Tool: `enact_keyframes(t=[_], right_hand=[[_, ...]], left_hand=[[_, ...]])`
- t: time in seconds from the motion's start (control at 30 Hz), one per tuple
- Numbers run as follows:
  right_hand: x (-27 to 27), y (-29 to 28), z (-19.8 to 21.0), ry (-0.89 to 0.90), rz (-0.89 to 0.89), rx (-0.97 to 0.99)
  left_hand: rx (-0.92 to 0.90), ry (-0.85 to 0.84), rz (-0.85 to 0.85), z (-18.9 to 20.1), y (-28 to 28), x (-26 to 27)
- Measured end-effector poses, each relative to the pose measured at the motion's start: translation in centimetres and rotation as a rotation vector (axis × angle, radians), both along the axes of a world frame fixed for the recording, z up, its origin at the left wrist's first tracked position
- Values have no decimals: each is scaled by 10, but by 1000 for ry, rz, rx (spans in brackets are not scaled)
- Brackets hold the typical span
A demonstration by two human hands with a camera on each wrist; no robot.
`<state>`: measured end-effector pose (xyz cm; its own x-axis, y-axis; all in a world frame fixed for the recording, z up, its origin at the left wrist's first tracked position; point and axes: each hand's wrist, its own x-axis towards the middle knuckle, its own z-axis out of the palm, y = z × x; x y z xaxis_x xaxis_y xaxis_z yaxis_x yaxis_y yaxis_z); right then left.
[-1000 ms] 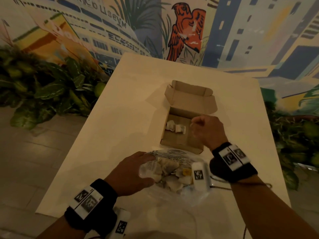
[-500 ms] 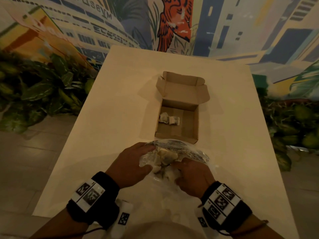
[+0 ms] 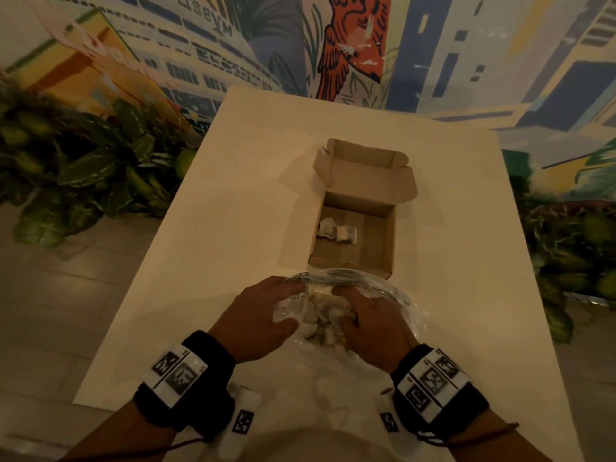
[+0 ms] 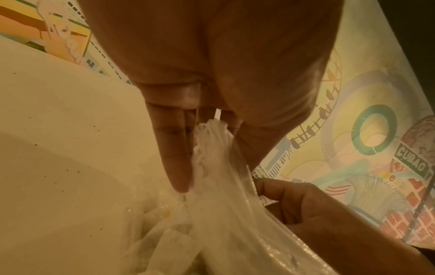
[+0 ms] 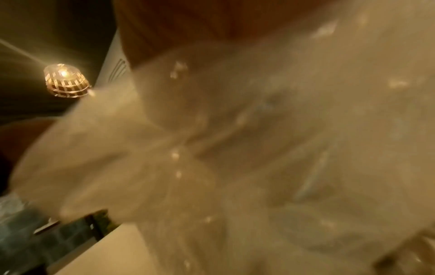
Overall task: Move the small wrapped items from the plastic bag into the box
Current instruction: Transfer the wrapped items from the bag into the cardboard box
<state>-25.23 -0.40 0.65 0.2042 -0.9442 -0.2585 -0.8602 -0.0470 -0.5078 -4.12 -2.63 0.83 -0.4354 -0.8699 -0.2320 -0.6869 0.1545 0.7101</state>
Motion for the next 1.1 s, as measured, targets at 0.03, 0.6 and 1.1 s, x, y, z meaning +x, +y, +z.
enact_keyframes(t=[0.03,0.6,1.1], right_hand=[[3,0,-5,3,46,36],[29,-12,-24,31,89,124],[3,22,4,-120,-119,-232]], left_hand=[[5,0,2,0,0,0],[11,13,1,-3,3,4],[22,20,-6,0,0,4]])
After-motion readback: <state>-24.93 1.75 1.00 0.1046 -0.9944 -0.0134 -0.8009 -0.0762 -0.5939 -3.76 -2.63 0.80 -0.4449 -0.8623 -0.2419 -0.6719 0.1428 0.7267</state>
